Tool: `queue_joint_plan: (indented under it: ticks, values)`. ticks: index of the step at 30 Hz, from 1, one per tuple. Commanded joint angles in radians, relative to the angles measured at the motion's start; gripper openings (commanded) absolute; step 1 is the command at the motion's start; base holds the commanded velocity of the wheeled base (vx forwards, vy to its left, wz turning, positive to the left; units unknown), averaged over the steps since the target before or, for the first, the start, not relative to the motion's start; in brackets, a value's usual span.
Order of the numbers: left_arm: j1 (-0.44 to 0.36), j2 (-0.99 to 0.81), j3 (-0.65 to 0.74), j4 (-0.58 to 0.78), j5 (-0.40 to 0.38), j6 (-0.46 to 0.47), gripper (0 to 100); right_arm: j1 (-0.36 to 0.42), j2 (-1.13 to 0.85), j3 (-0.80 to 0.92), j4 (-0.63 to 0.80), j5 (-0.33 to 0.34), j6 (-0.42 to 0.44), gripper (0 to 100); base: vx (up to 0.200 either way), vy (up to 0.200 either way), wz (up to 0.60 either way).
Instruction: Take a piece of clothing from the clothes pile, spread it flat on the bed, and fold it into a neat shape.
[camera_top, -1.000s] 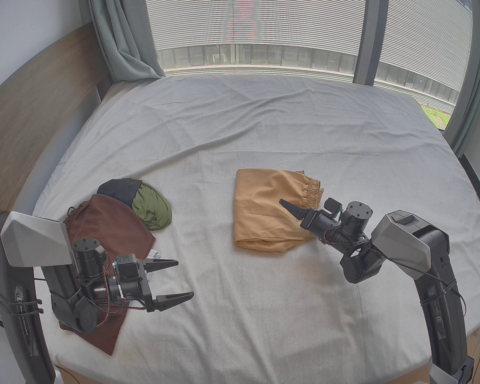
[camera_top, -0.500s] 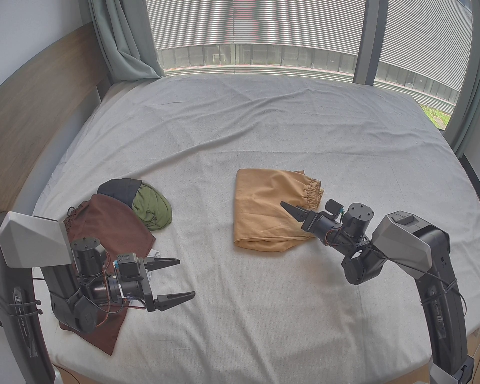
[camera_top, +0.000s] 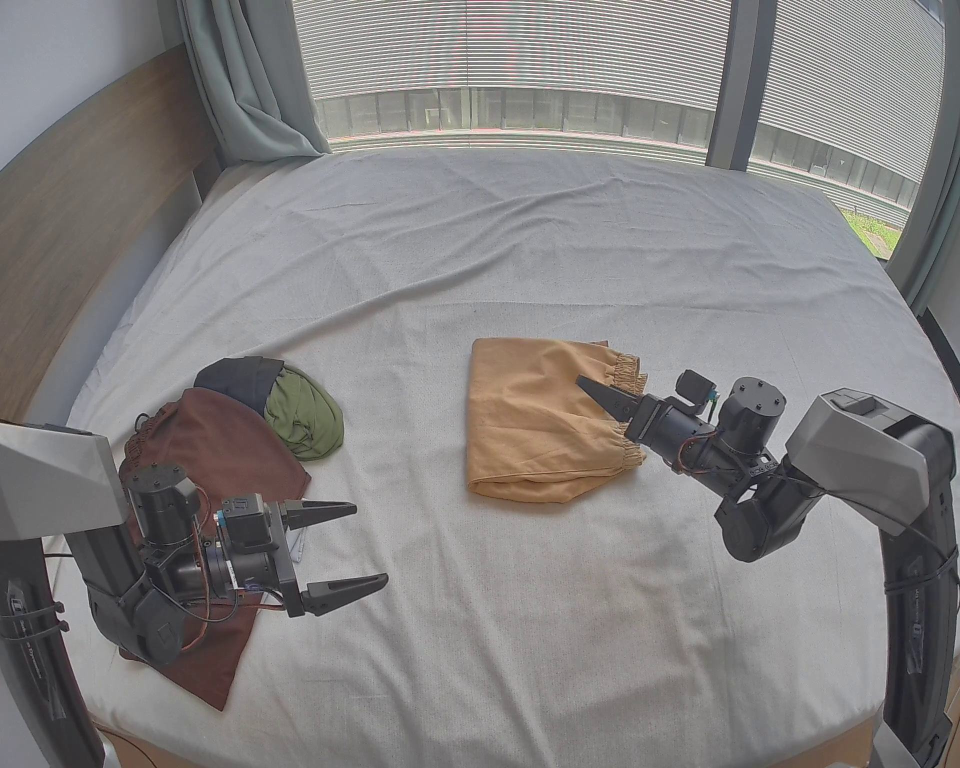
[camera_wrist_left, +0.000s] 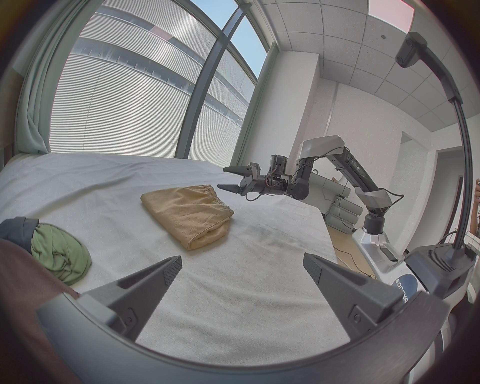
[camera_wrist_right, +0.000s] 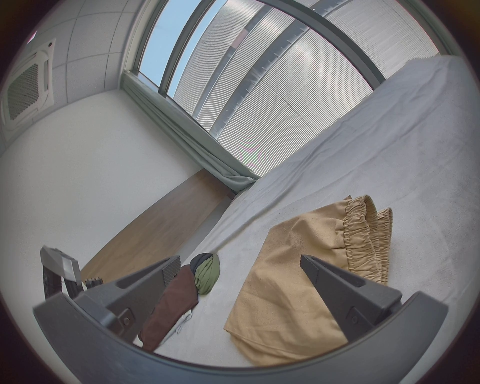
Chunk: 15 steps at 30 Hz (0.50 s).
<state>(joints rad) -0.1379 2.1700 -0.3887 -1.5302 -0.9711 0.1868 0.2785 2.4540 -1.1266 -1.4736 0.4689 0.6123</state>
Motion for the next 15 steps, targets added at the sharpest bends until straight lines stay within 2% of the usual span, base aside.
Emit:
queue_joint_plan:
  ticks: [1,3,6,11,15]
  values:
    - [-0.034,-0.091,0.037,-0.001,0.0,-0.006,100,0.004,-0.116,0.151,-0.037,0.0,-0.095,100,0.0,0.0,0.0]
    - [-0.054,-0.11,0.051,-0.001,0.0,-0.007,100,0.004,-0.129,0.185,-0.06,0.0,-0.125,100,0.0,0.0,0.0]
    - [-0.1,-0.148,0.091,-0.001,0.006,-0.01,100,0.013,-0.208,0.286,-0.066,0.0,-0.214,100,0.0,0.0,0.0]
    - [-0.112,-0.185,0.113,-0.001,0.043,-0.018,100,0.041,-0.331,0.426,-0.063,0.002,-0.298,100,0.0,0.0,0.0]
    - [-0.109,-0.24,0.14,0.007,0.049,-0.018,100,0.064,-0.432,0.536,-0.039,0.002,-0.408,100,0.0,0.0,0.0]
